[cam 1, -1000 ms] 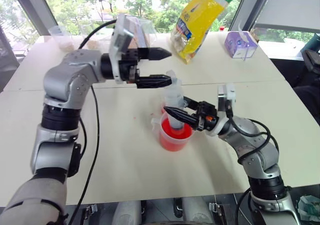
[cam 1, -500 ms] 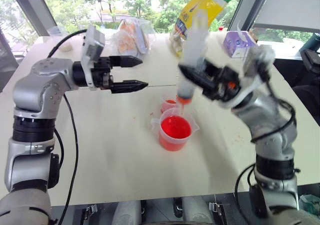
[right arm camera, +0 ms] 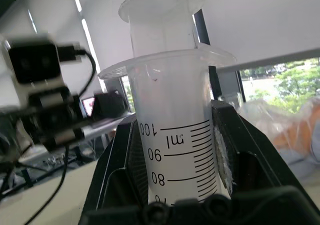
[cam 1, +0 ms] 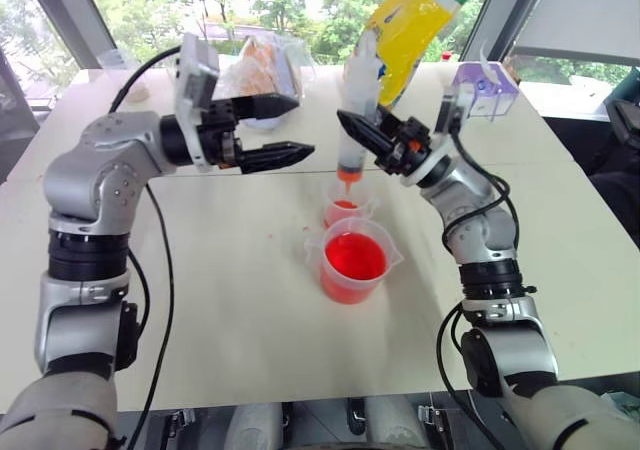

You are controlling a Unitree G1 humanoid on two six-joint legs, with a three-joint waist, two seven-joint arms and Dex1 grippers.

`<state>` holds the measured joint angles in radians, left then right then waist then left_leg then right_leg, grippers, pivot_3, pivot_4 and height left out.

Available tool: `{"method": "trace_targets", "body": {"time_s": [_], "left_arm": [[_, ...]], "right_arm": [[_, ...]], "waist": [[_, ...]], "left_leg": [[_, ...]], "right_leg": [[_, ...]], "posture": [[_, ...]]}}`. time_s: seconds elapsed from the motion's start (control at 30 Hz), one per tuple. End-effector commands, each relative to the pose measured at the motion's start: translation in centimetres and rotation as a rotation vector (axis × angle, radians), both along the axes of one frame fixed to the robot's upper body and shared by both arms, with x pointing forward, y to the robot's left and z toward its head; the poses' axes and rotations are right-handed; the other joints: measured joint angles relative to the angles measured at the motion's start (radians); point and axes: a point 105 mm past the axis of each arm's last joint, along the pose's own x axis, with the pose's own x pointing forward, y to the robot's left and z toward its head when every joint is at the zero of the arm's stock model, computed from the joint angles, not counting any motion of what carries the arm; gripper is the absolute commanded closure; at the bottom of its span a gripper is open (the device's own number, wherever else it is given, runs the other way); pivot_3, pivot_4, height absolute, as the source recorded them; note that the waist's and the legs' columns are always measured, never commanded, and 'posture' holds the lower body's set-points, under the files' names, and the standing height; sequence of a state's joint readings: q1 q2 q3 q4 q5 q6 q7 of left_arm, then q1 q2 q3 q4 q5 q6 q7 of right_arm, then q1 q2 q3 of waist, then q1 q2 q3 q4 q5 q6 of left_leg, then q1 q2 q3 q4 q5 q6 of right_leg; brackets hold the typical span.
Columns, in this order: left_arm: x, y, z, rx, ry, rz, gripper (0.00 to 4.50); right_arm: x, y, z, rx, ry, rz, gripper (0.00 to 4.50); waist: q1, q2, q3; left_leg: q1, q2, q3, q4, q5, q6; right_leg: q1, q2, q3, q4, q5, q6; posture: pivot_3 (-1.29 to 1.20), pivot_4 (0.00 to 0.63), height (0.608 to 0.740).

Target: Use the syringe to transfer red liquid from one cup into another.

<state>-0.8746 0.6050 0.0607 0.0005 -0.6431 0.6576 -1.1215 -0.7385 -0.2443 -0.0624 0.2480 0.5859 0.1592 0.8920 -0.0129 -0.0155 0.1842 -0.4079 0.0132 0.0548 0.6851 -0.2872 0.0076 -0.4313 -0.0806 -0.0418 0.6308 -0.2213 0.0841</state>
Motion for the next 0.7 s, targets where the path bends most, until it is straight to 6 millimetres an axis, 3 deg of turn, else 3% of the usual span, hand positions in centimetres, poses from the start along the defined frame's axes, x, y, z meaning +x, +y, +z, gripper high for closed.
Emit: {"method": "trace_targets", "body": {"time_s": [0.03,0.3,0.7], "left_arm": [[-0.2,-1.0,1.7,-0.028,-0.075,-0.022,0.05],[0.3,-4.1,3.2,-0.098,-0.078,-0.112,0.05],[1.5,-6.1,2.5,-0.09,-0.046,-0.115,0.05]], "right_arm": [[-0.5,0.0,0.8,0.006,-0.063,0.002,3.12],[-0.8,0.3,-0.2,-0.016,-0.05,0.005,3.12],[-1.0,0.6,-0.4,-0.034,-0.057,0.01,3.12]], "waist": [[0.0,0.0,0.0],[0.0,0.0,0.0],[-0.001,0.0,0.0]], "left_leg": [[0.0,0.0,0.0,0.0,0.0,0.0],[0.001,0.0,0.0,0.0,0.0,-0.001],[0.001,0.0,0.0,0.0,0.0,-0.001]], "right_leg": [[0.0,0.0,0.0,0.0,0.0,0.0],[0.0,0.0,0.0,0.001,0.0,0.0],[0.0,0.0,0.0,0.001,0.0,0.0]], "posture": [[0.0,0.15,0.74],[0.0,0.15,0.74],[0.0,0.15,0.74]]}}
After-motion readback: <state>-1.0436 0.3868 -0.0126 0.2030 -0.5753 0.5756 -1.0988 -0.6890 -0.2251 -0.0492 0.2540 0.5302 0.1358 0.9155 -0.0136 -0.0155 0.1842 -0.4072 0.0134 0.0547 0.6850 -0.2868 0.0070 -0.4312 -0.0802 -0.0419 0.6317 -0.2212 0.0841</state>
